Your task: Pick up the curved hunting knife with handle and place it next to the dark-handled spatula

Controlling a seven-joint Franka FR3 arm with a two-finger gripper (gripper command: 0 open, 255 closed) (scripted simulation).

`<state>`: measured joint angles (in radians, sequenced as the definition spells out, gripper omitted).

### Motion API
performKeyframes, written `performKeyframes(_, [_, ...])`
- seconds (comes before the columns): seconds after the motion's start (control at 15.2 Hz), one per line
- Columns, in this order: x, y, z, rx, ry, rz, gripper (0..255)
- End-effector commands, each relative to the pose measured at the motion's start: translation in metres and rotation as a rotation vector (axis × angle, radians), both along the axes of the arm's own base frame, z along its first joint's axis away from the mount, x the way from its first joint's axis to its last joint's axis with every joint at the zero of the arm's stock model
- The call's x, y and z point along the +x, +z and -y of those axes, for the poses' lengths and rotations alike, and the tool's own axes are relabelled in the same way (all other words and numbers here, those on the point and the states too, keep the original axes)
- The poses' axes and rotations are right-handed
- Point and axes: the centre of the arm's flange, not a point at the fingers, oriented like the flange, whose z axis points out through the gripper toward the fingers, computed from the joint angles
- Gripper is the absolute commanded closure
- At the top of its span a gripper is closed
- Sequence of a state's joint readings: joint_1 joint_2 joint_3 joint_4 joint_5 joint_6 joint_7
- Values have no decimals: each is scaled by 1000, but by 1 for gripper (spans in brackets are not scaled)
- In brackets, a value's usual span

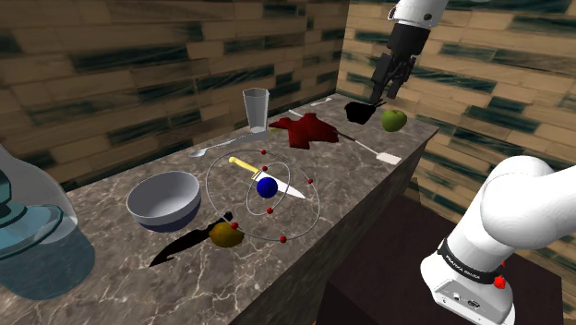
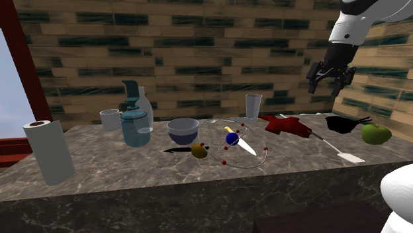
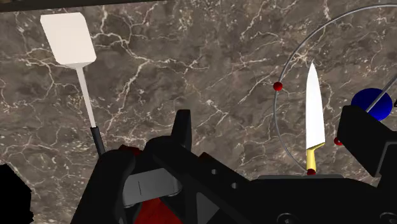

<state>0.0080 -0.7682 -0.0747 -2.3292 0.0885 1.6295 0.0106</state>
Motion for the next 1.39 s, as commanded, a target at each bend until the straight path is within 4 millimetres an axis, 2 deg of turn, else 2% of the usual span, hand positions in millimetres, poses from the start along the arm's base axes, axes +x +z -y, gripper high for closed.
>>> performKeyframes(0.0, [0,0,0,0,0,0,0])
performKeyframes(0.33, [-9,-26,-63,-10,-182,-24,0])
performKeyframes(0.66, [-7,-53,-127,-20,-363,-47,0])
performKeyframes(0.99, [6,-80,-189,-29,-545,-71,0])
performKeyframes(1.32, [30,-109,-247,-39,-726,-95,0])
